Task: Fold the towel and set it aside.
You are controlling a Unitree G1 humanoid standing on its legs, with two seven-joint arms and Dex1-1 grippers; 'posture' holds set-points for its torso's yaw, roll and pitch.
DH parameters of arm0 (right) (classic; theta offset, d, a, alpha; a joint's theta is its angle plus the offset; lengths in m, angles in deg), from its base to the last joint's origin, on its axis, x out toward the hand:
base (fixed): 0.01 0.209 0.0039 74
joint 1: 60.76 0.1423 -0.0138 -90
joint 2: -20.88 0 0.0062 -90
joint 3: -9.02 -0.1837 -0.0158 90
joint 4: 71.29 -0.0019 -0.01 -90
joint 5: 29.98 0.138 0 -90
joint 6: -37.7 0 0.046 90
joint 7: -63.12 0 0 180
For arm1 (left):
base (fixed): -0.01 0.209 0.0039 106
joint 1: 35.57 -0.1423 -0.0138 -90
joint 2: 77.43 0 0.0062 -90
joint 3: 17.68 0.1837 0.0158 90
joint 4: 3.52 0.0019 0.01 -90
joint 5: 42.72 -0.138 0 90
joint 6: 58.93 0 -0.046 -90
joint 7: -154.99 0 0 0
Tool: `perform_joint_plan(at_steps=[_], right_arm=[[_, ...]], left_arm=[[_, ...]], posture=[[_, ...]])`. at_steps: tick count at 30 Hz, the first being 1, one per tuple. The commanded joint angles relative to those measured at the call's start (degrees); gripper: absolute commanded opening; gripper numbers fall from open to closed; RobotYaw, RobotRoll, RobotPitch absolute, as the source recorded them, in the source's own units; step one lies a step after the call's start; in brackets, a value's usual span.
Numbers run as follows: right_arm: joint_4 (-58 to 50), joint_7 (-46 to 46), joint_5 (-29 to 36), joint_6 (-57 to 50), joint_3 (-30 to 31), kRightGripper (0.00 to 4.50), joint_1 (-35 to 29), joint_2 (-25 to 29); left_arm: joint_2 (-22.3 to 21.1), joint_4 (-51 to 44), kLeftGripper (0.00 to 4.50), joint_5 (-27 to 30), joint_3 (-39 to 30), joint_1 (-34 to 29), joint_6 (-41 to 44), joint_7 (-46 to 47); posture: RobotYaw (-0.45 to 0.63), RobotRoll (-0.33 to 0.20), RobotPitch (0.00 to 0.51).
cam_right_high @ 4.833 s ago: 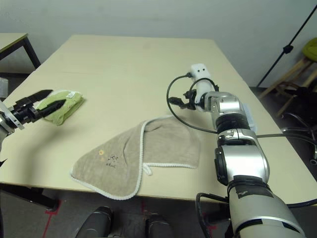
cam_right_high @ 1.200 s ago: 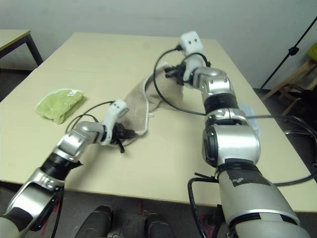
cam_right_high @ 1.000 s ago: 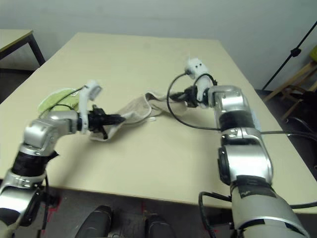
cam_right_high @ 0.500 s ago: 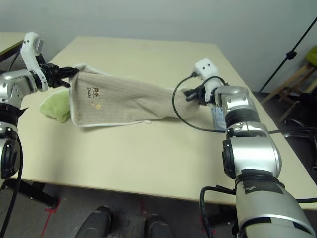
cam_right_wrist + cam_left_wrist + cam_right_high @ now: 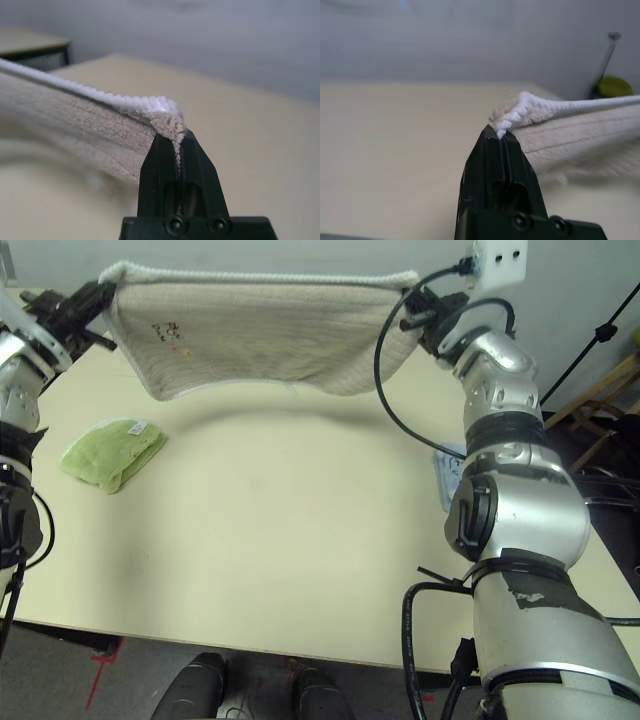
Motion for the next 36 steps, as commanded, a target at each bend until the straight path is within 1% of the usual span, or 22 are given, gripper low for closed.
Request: perform_joint_plan(at_steps=[1,2,4,6,10,16,20,25,29,31,34,36], right_arm=[[-8.7,-3.5,1.8,-7.8,0.4,0.0,-6.9,2.0],[-11.7,-4.8,2.0,-10.2,0.9,0.0,-10.8,2.4],[-15.8,-5.6,1.5,-14.9,2.1,0.0,-16.3,3.5],[-17.9,-6.3,0.7,-18.0,3.2,0.0,-19.3,5.1],[-20.8,-8.5,0.6,-23.6,5.1,0.0,-22.1,7.2],[-27.4,-15.4,1.0,-31.9,9.6,0.0,-25.8,11.3],[-31.3,-17.7,1.4,-35.6,11.1,0.0,-28.2,13.0],[-37.0,-22.3,1.2,-39.9,14.7,0.0,-32.4,16.5],[-41.2,-26.5,2.4,-43.9,17.0,0.0,-34.9,19.6],[-42.0,-26.7,2.4,-44.3,17.4,0.0,-35.4,20.5],[-40.2,-24.5,1.3,-42.2,17.5,0.0,-34.3,19.7],[-38.7,-22.7,0.3,-39.4,17.5,0.0,-33.5,18.9]], left_arm=[[-2.3,-9.1,0.02,2.1,-0.3,-6.8,8.9,-2.7],[-3.2,-11.9,0.02,2.6,0.1,-10.5,12.3,-4.3],[-4.5,-16.5,0.02,3.4,0.6,-15.8,17.7,-5.7],[-5.5,-20.6,0.02,4.8,0.5,-18.6,22.8,-6.4],[-7.0,-26.5,0.02,6.7,0.7,-21.8,29.6,-8.1],[-12.4,-33.0,0.02,9.3,2.1,-27.0,39.2,-12.7],[-14.9,-35.7,0.02,10.9,2.4,-29.3,43.2,-14.5],[-21.2,-40.6,0.02,14.1,4.5,-34.1,51.3,-19.9],[-26.3,-43.3,0.02,16.5,5.4,-37.7,55.4,-24.2],[-27.9,-44.1,0.02,16.9,5.3,-39.0,56.1,-24.8],[-27.8,-43.4,0.02,16.6,5.5,-38.8,55.0,-23.9],[-26.6,-42.4,0.02,15.4,5.6,-38.1,52.9,-22.0]], posture=[[0.09,0.0,0.071],[0.09,0.0,0.071],[0.09,0.0,0.07],[0.09,0.0,0.072],[0.09,0.0,0.076],[0.1,0.0,0.085],[0.09,0.0,0.088],[0.09,0.0,0.091],[0.09,0.0,0.091],[0.1,0.0,0.095],[0.1,0.0,0.095],[0.1,0.0,0.096]])
